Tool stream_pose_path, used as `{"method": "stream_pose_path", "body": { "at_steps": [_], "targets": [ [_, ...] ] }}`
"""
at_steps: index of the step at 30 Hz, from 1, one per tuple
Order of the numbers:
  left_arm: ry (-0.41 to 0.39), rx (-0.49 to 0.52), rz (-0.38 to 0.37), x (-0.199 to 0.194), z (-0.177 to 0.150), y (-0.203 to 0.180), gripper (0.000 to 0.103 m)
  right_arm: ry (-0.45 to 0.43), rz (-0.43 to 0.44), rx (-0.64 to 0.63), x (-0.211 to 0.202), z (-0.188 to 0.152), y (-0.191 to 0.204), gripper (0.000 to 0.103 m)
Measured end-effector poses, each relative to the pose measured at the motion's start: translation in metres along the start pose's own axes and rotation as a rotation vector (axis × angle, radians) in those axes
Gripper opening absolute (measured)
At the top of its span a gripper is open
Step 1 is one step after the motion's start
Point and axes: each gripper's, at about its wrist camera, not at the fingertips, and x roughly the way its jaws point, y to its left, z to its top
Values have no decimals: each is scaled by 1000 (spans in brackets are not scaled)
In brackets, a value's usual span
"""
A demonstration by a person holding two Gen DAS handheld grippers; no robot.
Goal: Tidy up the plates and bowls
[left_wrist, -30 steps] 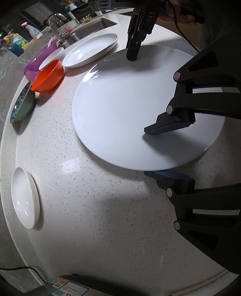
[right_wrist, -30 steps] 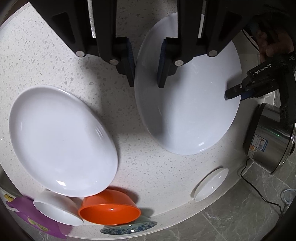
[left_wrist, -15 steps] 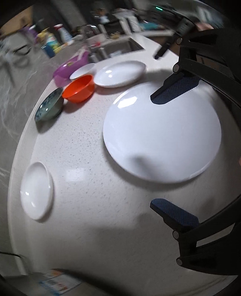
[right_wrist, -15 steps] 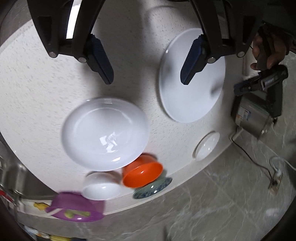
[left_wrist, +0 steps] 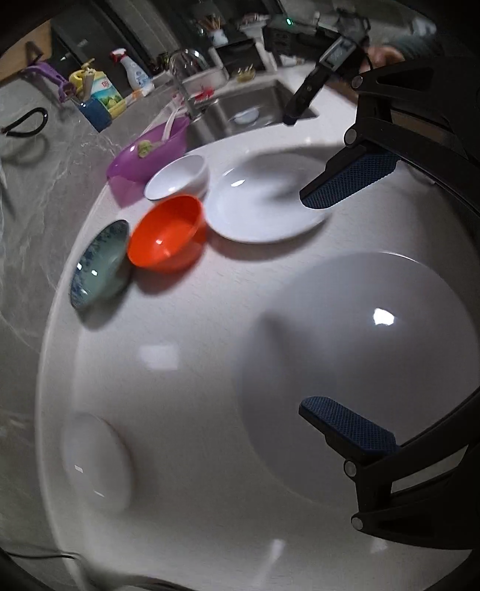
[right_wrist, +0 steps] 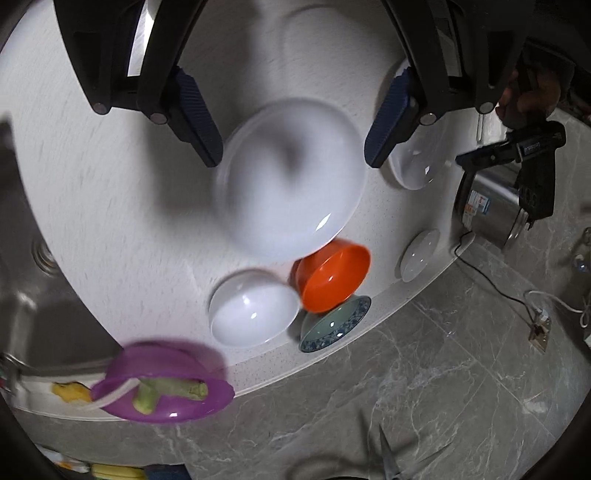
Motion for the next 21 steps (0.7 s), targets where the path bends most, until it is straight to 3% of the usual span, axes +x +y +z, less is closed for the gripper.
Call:
{"method": "stream_pose_path", "body": {
  "at_steps": [2,4,6,12,14,21],
  "targets": [
    [22,14,36,18,6,-19,101,36,28,-30,6,15,-18,81],
    [26,38,47,35,10,-41,93,84,49,-34,13,24,-33,81],
    [55,79,58,51,13,-58,77,117,70,-37,20,30,-47,81],
    [136,226,73,87,16,-88,77,178,124,-3,43,38,-73,72],
    [151,221,80,94,20,-86,77,189,129,-12,48,37,-71,63],
    [188,216,91,116,36,-80,77,207,130,-4,62,36,-72,59]
  ]
}}
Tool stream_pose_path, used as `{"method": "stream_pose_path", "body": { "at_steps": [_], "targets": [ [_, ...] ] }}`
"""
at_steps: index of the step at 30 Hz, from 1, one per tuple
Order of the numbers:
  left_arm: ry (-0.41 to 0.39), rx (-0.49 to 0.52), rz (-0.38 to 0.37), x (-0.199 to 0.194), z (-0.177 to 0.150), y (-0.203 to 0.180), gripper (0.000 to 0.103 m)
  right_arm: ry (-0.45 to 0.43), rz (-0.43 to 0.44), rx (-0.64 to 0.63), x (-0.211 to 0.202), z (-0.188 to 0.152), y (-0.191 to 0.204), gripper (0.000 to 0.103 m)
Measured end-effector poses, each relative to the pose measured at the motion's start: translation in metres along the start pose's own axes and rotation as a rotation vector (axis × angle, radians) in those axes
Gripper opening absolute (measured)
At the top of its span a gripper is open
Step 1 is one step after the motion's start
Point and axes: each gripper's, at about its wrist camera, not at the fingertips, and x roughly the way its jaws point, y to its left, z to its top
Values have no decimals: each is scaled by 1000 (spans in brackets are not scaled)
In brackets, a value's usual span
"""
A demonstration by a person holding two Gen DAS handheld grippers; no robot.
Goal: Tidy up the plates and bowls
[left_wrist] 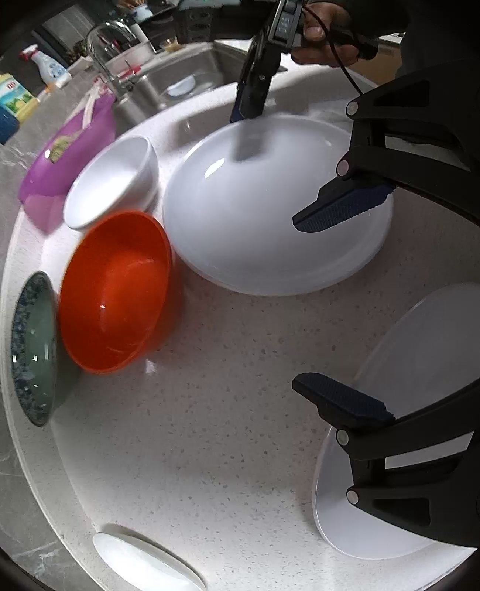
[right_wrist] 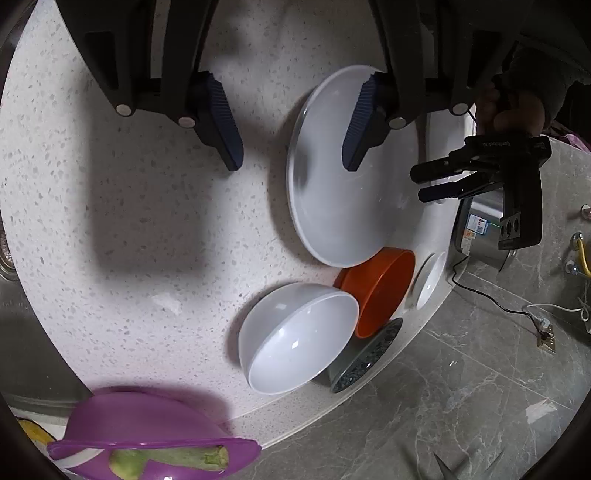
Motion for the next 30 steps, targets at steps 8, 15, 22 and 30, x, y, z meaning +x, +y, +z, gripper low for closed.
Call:
{"method": "stream_pose_path", "body": {
  "at_steps": [8,15,22,30],
  "targets": [
    [26,3,4,16,1,-2,50,43,-44,-28,13,3,8,39],
    [33,22,-12,24,7,-17,23,62,-77,-7,16,6,5,23],
    [32,18,-17,26,7,-22,15,78,-126,1,18,8,7,10],
    [26,0,-16,27,8,-26,14,80,-155,10,17,7,9,10]
  ]
}}
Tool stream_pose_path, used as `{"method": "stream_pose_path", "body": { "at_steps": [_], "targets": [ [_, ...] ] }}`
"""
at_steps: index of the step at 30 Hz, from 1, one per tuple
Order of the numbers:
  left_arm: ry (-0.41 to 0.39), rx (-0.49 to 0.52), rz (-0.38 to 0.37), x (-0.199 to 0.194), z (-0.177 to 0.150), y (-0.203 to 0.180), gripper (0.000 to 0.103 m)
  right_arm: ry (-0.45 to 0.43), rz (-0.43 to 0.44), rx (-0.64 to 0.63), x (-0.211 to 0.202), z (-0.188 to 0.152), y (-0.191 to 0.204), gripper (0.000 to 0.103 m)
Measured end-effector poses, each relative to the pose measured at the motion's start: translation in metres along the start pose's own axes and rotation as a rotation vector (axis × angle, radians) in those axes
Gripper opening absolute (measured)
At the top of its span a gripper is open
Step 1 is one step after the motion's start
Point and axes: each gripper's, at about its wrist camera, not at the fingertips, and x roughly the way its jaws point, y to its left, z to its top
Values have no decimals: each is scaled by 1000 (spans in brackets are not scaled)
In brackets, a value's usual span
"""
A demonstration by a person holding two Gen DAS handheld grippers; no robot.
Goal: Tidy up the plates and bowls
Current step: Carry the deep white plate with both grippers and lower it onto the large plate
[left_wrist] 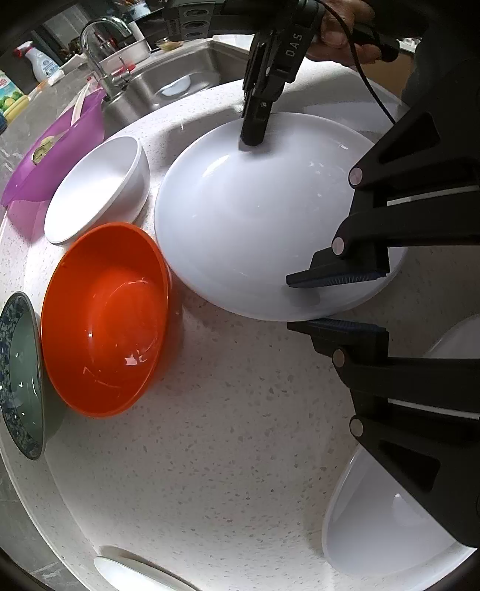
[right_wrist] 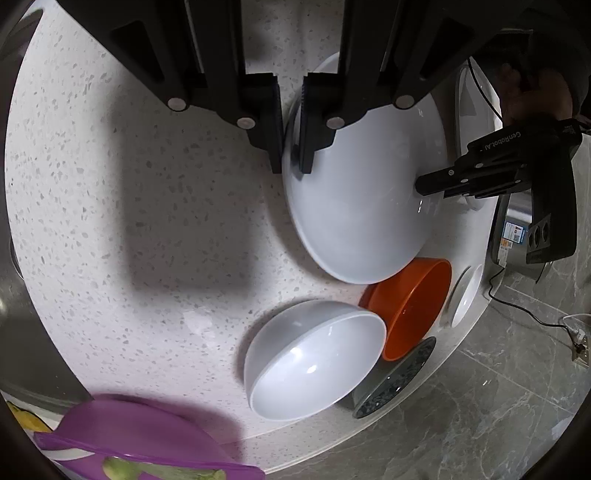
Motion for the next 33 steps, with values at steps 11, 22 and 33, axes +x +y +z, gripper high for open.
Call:
{"method": "stream_pose_path", "body": {
  "at_steps": [11,22,33],
  "targets": [
    [-9,-15,-31,-15,-11,-7,14,-17,-9,15,-15,-5,0,10],
    [-86,-129,-39,-84,-53,29,14,-6,34,-70,-28,-11,59,10],
    [-147,-319,40,-155,-131,138,14,70,134,-271,16,-13,184,10]
  ]
}}
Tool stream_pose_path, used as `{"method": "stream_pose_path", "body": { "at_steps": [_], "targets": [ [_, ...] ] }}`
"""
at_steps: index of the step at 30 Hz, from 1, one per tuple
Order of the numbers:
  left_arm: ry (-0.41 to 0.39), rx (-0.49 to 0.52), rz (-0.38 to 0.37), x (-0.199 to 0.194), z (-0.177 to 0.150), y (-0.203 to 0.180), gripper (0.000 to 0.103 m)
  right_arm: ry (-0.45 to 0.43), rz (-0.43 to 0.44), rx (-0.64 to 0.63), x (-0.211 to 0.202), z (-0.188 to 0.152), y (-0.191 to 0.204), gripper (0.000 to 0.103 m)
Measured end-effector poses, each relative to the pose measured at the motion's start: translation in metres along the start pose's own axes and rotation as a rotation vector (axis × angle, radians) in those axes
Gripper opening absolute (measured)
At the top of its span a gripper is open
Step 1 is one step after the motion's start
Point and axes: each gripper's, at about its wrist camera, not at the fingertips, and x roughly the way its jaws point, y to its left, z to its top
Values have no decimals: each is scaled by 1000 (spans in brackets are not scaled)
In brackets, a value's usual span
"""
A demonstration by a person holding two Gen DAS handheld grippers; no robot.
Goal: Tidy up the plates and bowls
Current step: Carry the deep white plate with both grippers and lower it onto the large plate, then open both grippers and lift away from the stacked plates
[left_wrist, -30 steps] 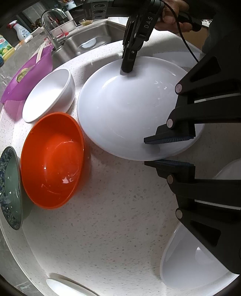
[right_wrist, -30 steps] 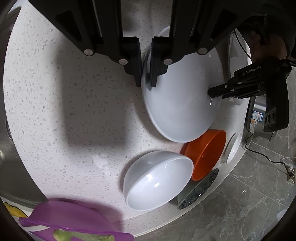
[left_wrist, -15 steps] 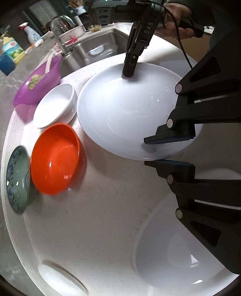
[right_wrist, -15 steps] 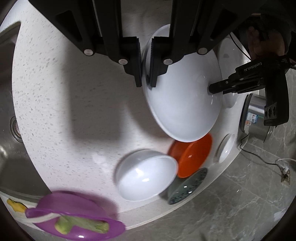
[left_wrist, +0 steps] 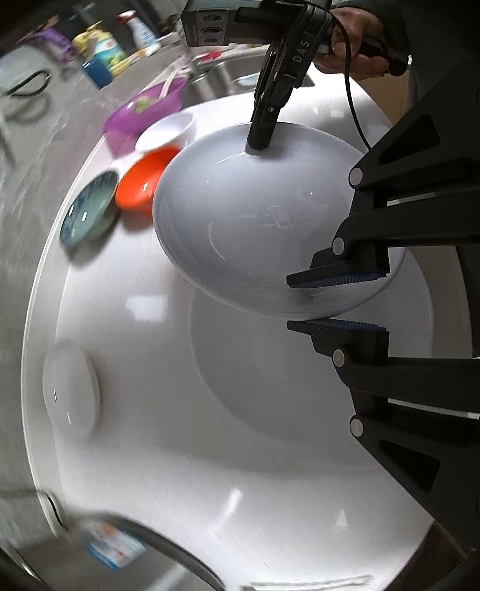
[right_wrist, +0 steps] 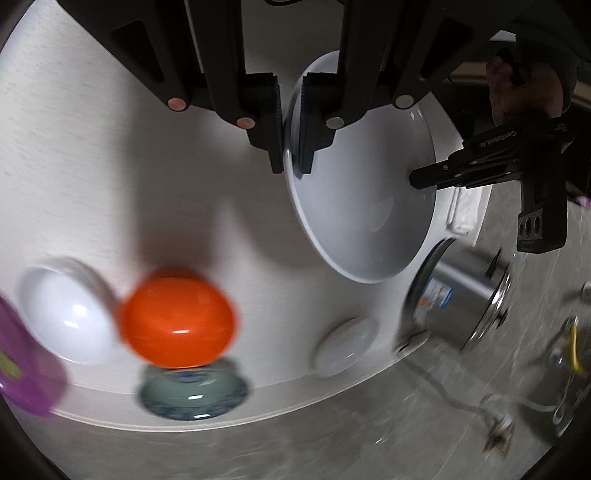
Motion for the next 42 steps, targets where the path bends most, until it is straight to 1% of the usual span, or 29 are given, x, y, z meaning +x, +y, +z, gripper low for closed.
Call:
{"method": "stream_pose_path", "body": {
  "at_steps": [3,6,8,12,14,20,25,28,31,35,36,37,38,39,40,41,42],
  "targets": [
    [-1,-38,15,-6,-11,31,14,31,9,-33,20,2,23,10],
    [12,-66,28,-5,-23,61,14,59,4,-64,38,3,41,10],
    [19,-73,27,0,-29,74,14,75,-7,-72,51,3,49,10],
    [31,-63,33,7,-37,88,14,99,-32,-66,68,1,52,10],
    [38,-51,33,12,-37,89,14,103,-57,-71,74,0,53,10],
    [70,-7,27,29,-36,89,14,114,-93,-43,82,-6,44,10],
    [75,16,23,41,-25,82,14,115,-106,-27,86,-7,39,10],
    [77,26,24,42,-24,79,14,127,-123,-41,90,-8,38,12],
    [63,16,26,41,-24,78,15,119,-142,-77,90,-10,43,13],
    [47,15,14,41,-25,79,17,107,-176,-128,89,-13,50,16],
    [43,16,7,40,-27,80,21,102,-190,-145,89,-14,53,17],
    [37,13,-10,38,-28,81,25,101,-207,-155,88,-14,55,21],
    [27,12,-24,36,-29,82,37,96,-213,-173,88,-16,58,28],
    [10,12,-41,33,-30,82,55,89,-216,-191,88,-17,62,33],
    [-15,19,-55,29,-30,82,63,80,-219,-208,88,-18,64,44],
    [-37,32,-57,24,-31,82,76,70,-227,-227,87,-20,67,51],
    [-56,48,-54,21,-31,81,84,62,-240,-243,87,-21,70,54]
  ]
}}
